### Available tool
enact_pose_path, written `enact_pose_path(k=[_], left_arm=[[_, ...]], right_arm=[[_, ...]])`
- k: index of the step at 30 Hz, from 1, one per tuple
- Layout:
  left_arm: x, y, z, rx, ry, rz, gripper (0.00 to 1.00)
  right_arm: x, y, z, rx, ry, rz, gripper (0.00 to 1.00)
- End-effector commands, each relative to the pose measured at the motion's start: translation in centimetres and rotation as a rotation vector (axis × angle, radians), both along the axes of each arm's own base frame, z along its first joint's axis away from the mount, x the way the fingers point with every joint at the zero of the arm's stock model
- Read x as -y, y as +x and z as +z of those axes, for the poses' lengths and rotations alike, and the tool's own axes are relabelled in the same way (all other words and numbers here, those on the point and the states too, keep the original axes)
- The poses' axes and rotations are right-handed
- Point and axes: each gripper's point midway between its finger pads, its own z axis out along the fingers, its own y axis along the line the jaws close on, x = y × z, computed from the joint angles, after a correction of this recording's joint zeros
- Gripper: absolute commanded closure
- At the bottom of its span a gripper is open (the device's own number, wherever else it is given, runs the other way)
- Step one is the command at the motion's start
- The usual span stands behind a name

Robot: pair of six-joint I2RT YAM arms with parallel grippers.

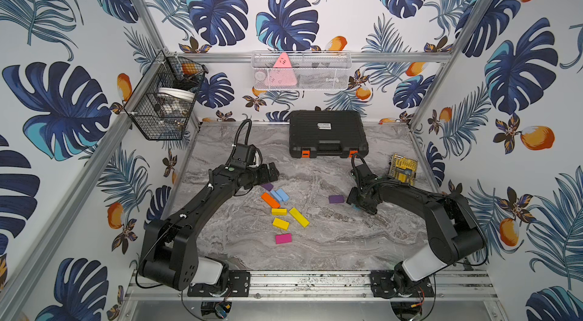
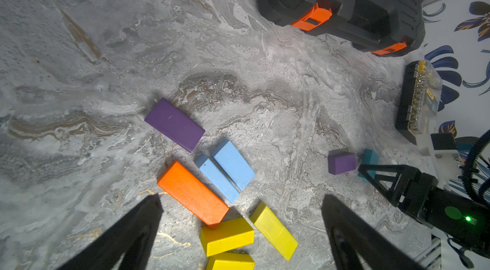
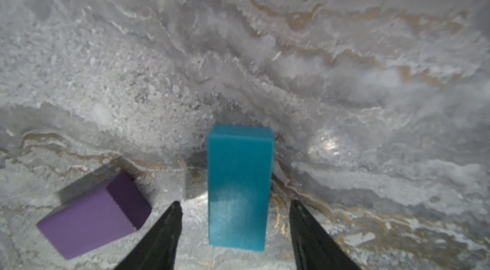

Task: Assemble the letter c with building blocks
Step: Place the building block at the center of the board, then pick up the building block from the center of the board.

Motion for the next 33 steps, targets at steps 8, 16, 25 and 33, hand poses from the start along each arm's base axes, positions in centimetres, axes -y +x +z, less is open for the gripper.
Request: enact_pose_path(k=[8, 16, 25, 33], left_arm=[[-0.1, 0.0, 0.1, 0.003, 0.004, 0.008, 0.01], [-0.1, -0.1, -0.2, -0.005, 0.005, 0.012, 0.01], [0.0, -0.1, -0.4, -0.009, 0.007, 0.011, 0.01], [0.1, -0.1, -0.3, -0.007, 0.006, 0.006, 0.01]], right_arm=[[-2.2, -1.1, 0.1, -0.006, 0.158, 0.004, 0.29], [-3.4, 0.4, 0.7, 0.025, 0.198, 0.025, 0.28], [-5.3, 2.4, 1.9, 0.083, 0.271, 0.071, 0.28], [-4.8, 2.8, 4.5, 0.131, 0.237, 0.117, 0.24]])
